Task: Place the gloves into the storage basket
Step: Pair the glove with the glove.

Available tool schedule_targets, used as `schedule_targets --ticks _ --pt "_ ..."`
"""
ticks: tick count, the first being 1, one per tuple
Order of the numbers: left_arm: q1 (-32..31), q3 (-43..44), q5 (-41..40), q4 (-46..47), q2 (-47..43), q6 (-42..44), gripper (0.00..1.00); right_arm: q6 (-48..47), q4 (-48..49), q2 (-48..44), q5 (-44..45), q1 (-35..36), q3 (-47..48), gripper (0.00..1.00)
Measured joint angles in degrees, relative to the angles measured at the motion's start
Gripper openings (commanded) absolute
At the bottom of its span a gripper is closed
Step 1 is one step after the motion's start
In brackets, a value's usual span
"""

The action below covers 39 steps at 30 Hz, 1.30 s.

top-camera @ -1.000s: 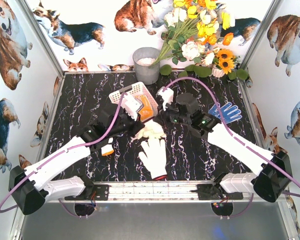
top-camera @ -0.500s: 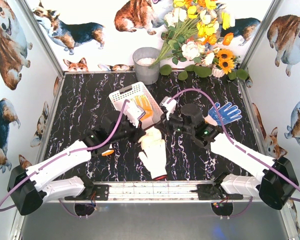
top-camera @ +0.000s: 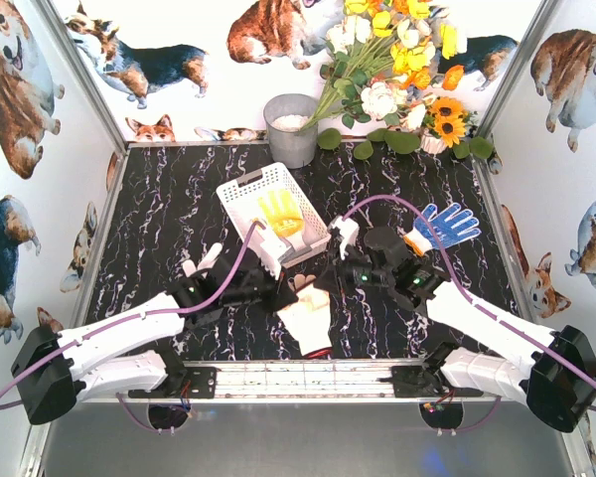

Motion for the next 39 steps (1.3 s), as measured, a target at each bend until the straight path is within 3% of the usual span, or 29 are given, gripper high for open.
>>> schedule_targets --ticks 9,13,17,21,25,28,31,35,39 --pt "-7.34 -5.79 -0.5 4.52 1.7 -9.75 0.0 10.47 -1.97 -1.05 2.71 5.62 -5.07 0.1" --pt "-10.05 -7.23 -1.38 7.76 3.96 -13.05 0.01 13.77 -2.91 -1.4 3.52 6.58 -6.27 0.23" --pt "-11.3 -9.38 -1.33 11.21 6.25 -15.61 0.3 16.13 -3.65 -2.86 3.52 6.71 -7.41 0.44" --pt "-11.41 -11.32 -1.27 12.41 5.7 -17.53 0.54 17.53 -5.4 -5.99 3.65 6.71 -7.45 0.54" --pt "-11.43 -11.43 -2.01 10.95 -0.2 -18.21 0.71 18.05 -7.93 -9.66 4.04 6.71 -6.64 0.58" --pt "-11.43 -10.62 -3.56 8.24 -5.88 -18.27 0.77 18.45 -9.9 -11.21 4.96 6.71 -4.94 0.6" --pt "-11.43 -9.46 -6.88 5.55 -10.56 -18.58 0.77 19.23 -11.72 -11.52 6.43 6.69 -2.84 0.6" --pt "-11.41 -8.55 -14.4 2.49 -12.59 -20.55 0.64 22.45 -14.36 -10.27 10.82 6.51 -1.27 0.56" --pt "-11.1 -7.1 -21.16 -0.52 -7.45 -24.11 0.5 27.54 -16.83 -6.82 14.75 5.33 -1.36 0.52"
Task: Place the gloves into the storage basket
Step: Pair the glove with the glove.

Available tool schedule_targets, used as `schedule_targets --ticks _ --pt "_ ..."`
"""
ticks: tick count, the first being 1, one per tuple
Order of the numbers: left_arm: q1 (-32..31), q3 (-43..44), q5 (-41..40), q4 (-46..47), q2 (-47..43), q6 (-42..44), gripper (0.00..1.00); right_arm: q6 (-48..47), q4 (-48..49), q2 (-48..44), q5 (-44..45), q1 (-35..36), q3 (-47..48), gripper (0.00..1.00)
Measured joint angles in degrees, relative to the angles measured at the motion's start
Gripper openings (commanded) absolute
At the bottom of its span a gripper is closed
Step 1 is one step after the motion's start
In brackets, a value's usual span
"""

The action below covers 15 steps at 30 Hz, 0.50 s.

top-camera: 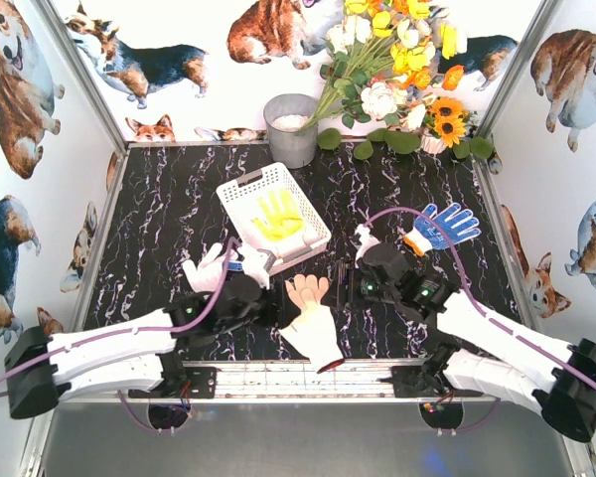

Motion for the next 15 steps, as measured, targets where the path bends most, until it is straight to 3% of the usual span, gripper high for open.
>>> schedule_targets --ticks 6,15 --pt "2.91 1.55 -5.57 -3.8 8.72 -5.55 0.48 6.54 1.2 3.5 1.16 -2.56 -4.5 0.48" --pt "8.7 -3.1 -4.2 1.42 11.56 -9.86 0.39 9.62 3.69 9.09 2.45 -2.93 -7.3 0.44"
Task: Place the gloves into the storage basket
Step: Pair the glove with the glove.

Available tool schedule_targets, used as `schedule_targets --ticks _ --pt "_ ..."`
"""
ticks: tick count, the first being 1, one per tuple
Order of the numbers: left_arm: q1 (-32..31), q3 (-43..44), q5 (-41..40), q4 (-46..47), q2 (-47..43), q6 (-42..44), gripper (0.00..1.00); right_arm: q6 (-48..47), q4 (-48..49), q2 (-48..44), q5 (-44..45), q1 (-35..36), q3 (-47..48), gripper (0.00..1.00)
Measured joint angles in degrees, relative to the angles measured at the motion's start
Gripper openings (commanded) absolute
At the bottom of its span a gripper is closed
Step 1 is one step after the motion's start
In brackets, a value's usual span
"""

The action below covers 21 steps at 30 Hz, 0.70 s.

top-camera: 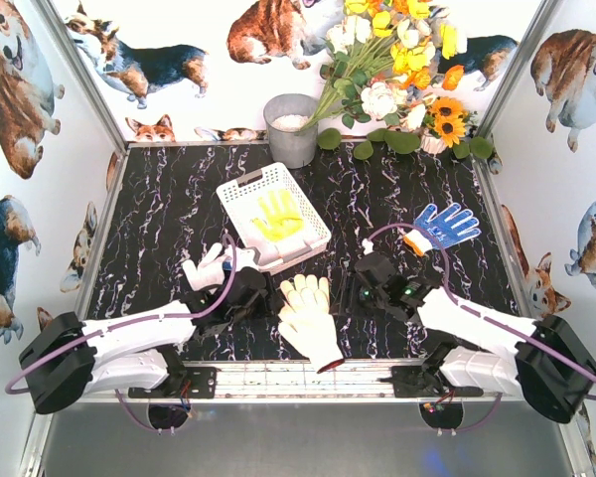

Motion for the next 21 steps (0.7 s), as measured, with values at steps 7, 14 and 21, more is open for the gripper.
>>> schedule_targets --ticks 7,14,21 --pt "4.63 -2.58 4.55 4.68 3.1 -0.92 0.33 0.37 3.21 6.84 -0.61 -0.07 0.02 0.39" --pt "5.44 -2.54 7.13 7.56 8.61 -0.28 0.28 0.96 6.54 11.43 -2.95 -0.11 0.24 0.34" --pt "5.64 -1.79 7.54 8.59 10.01 0.57 0.21 1.2 8.15 12.26 -3.67 -0.11 0.24 0.33"
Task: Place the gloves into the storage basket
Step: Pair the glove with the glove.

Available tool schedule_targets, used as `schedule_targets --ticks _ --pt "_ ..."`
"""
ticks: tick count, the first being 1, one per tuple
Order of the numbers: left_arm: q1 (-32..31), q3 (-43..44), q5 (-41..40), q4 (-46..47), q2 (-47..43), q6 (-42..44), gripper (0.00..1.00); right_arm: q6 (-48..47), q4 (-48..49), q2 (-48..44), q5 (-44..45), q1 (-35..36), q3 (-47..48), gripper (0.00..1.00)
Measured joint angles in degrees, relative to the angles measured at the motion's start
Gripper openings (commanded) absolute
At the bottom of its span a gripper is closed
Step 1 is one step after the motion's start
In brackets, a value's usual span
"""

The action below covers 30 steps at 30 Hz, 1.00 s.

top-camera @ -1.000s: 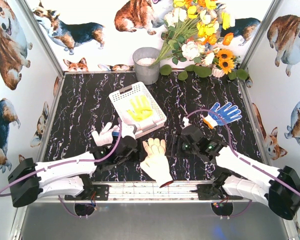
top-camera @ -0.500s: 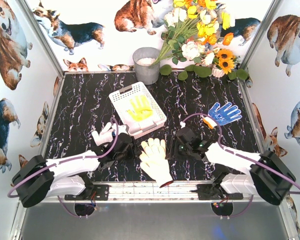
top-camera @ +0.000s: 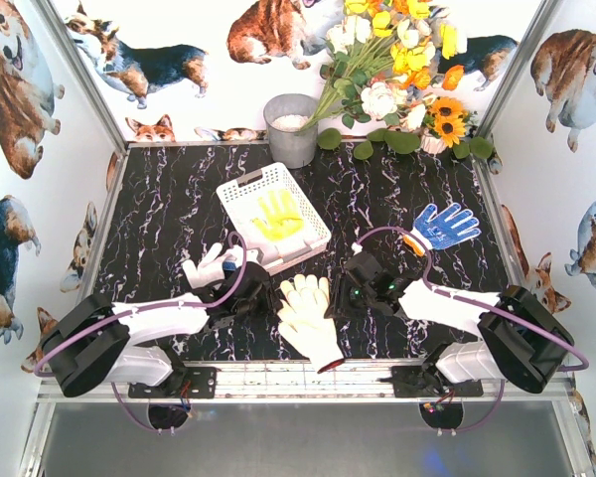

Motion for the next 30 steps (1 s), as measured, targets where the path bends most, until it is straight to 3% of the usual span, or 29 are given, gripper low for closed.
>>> schedule_targets --ticks 8,14,23,30 --pt "0.0 0.44 -1.03 -0.07 0.07 0.81 0.12 -0.02 0.37 0.31 -0.02 0.0 0.0 0.3" --pt "0.0 0.44 -1.01 0.11 0.04 1.11 0.11 -0.04 0.72 0.57 -0.02 0.0 0.0 0.29" --pt "0.0 1.31 -0.98 0.22 0.07 1.92 0.01 -0.52 0.22 0.61 0.09 0.0 0.26 0.21" --pt "0.0 1.31 -0.96 0.09 -0.13 1.95 0.0 -1.07 -1.03 -1.2 0.28 0.0 0.31 0.12"
